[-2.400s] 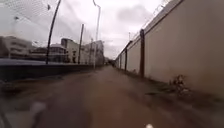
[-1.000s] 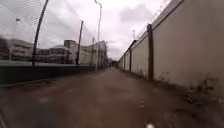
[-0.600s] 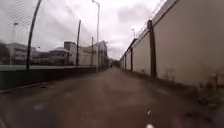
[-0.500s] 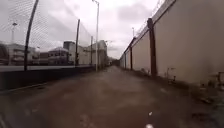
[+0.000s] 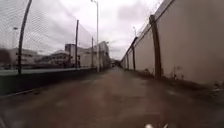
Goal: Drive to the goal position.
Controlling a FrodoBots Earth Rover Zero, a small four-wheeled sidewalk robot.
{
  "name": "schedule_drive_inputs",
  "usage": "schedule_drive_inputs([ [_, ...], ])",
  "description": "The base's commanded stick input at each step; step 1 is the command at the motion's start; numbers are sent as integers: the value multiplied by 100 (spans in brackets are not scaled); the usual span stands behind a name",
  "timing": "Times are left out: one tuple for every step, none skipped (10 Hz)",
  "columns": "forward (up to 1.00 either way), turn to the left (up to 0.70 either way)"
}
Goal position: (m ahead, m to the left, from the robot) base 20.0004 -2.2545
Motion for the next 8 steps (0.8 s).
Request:
schedule_drive_inputs([
  [70, 0],
  [70, 0],
  [70, 0],
  [70, 0],
  [70, 0],
  [70, 0],
  [70, 0],
  [70, 0],
])
